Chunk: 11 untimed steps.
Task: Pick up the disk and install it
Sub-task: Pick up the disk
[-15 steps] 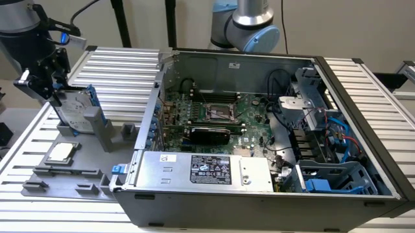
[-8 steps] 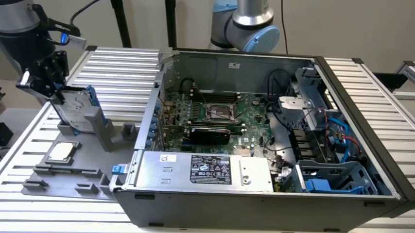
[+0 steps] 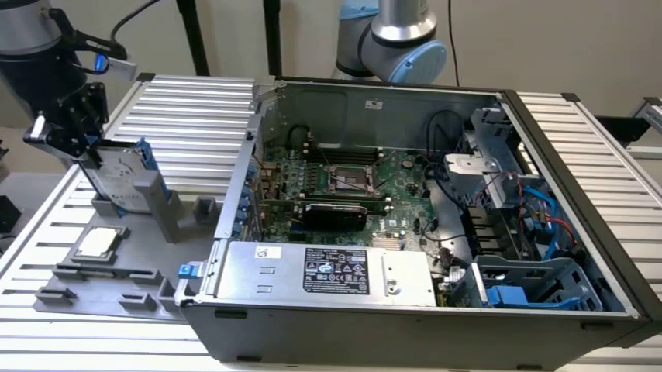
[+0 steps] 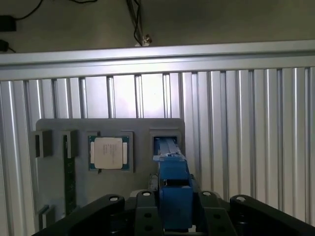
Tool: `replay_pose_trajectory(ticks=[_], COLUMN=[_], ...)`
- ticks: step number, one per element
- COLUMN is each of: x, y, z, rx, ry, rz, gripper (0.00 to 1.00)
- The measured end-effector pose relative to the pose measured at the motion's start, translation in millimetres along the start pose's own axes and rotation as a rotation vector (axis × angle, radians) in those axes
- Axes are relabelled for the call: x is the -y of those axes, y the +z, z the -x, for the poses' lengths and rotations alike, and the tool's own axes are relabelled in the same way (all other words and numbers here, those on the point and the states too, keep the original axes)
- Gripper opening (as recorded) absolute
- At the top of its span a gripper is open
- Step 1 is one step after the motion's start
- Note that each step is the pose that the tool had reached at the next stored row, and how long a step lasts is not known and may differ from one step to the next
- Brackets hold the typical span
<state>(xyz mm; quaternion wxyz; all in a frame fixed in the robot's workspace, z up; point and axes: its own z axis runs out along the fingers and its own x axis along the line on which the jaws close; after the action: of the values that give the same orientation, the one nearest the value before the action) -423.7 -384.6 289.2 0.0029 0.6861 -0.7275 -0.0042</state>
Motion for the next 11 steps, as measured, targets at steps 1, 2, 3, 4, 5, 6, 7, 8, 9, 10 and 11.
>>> replay_pose_trajectory(ticks=[1,2,3,4,5,6,7,8,9,10,11], x=[0.0,0.0,0.0,0.0,0.1,0.0,0.0,0.0,0.1,0.0,0.1], y=[0.0,0.0,0.0,0.0,0.0,0.0,0.0,0.0,0.1,0.0,0.0], z=[-0.6,-0.8,-0.8,-0.8,-0.8,-0.9,-0.9,-0.9,-0.9,-0.9,-0.9], rx=[0.0000,0.0000,0.0000,0.0000,0.0000,0.0000,0.0001,0.0000,0.0001,0.0000,0.0001], ry=[0.000,0.000,0.000,0.000,0.000,0.000,0.000,0.000,0.000,0.000,0.000], rz=[0.0000,0.0000,-0.0001,0.0000,-0.0001,0.0000,-0.0001,0.0000,-0.0001,0.0000,0.0000], gripper=[0.00,0.00,0.00,0.00,0.00,0.00,0.00,0.00,0.00,0.00,0.00])
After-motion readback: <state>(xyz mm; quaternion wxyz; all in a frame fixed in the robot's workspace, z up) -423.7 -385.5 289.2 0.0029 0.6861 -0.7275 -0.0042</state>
